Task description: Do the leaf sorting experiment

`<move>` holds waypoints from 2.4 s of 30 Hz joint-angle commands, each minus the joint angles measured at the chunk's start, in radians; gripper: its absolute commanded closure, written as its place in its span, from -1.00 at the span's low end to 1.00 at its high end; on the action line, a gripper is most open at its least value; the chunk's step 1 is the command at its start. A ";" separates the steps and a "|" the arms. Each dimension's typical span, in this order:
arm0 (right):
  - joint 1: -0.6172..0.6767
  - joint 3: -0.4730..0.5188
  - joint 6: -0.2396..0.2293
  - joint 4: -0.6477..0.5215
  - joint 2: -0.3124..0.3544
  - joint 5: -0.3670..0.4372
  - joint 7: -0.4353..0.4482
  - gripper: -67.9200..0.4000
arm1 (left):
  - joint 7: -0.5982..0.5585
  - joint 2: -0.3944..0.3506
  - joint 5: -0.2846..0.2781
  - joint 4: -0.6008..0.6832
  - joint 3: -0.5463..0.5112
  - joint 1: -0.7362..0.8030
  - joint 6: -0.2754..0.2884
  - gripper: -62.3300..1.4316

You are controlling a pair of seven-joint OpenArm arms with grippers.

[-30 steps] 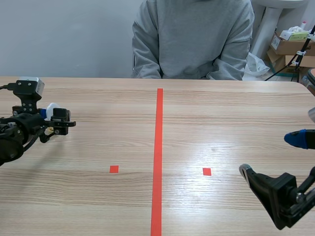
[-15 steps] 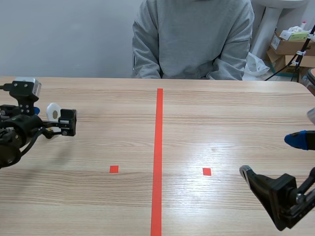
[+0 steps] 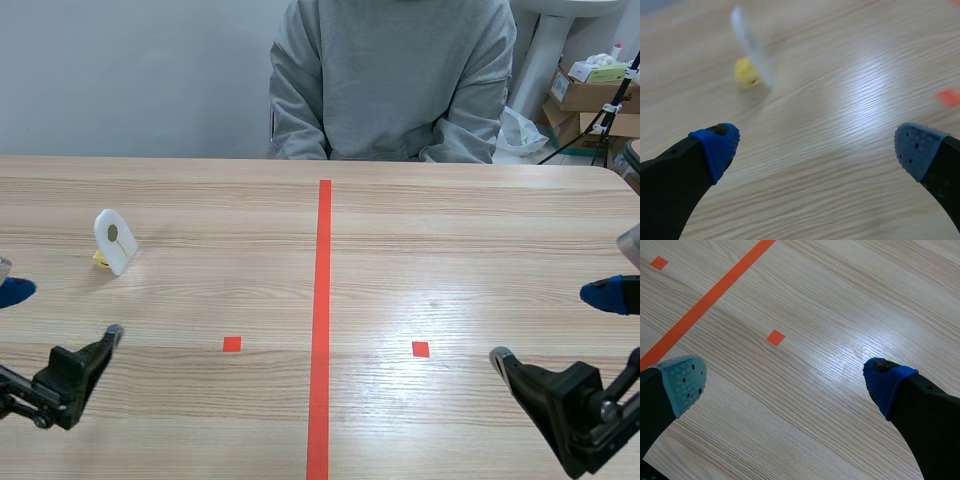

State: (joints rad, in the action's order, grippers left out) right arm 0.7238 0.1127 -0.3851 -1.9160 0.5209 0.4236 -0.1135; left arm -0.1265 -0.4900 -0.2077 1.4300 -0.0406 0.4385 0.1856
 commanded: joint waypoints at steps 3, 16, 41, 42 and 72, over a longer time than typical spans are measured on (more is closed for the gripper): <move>-0.009 0.006 0.000 -0.014 -0.001 0.007 0.014 -0.93 | -0.012 0.013 -0.003 0.206 -0.034 0.155 -0.004 -1.00; -0.010 0.006 0.000 -0.014 0.000 0.007 0.007 -0.93 | 0.084 0.038 -0.043 0.552 -0.034 0.463 0.013 -1.00; -0.009 0.006 -0.057 -0.014 0.000 0.007 0.022 -0.93 | 0.131 0.077 -0.039 0.619 -0.034 0.508 0.038 -1.00; -0.009 0.006 -0.057 -0.014 0.000 0.007 0.022 -0.93 | 0.131 0.077 -0.039 0.619 -0.034 0.508 0.038 -1.00; -0.009 0.006 -0.056 -0.014 0.000 0.007 0.022 -0.93 | 0.131 0.077 -0.039 0.619 -0.034 0.508 0.038 -1.00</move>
State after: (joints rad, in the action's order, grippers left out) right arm 0.7238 0.1127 -0.4454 -1.9160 0.5209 0.4232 -0.1101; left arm 0.0181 -0.4160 -0.2440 2.0335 -0.0727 0.9474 0.2207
